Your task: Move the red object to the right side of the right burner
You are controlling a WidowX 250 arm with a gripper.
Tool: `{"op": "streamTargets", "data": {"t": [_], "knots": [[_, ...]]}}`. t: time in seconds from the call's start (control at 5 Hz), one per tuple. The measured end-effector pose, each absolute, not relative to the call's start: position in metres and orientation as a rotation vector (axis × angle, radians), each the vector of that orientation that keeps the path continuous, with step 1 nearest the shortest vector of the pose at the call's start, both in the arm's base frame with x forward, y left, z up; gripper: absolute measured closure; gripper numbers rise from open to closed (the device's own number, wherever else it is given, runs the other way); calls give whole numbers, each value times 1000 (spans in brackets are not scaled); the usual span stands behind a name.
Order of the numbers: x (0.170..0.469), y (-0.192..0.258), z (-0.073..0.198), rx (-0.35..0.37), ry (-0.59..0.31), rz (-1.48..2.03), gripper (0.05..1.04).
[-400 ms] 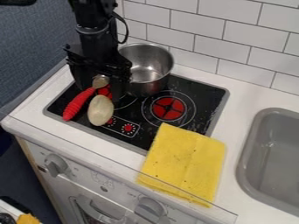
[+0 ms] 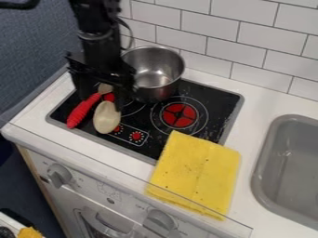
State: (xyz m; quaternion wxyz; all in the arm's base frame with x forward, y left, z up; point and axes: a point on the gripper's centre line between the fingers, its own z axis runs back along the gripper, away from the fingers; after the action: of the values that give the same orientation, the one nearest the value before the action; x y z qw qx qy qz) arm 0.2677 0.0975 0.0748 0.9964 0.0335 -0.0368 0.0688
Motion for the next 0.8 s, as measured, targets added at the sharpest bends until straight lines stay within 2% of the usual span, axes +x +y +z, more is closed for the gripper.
{"op": "streamTargets", "data": {"t": [0.4, 0.8], "knots": [[264, 155, 89, 82, -102, 250, 81], [263, 165, 49, 65, -2, 251, 81]]}}
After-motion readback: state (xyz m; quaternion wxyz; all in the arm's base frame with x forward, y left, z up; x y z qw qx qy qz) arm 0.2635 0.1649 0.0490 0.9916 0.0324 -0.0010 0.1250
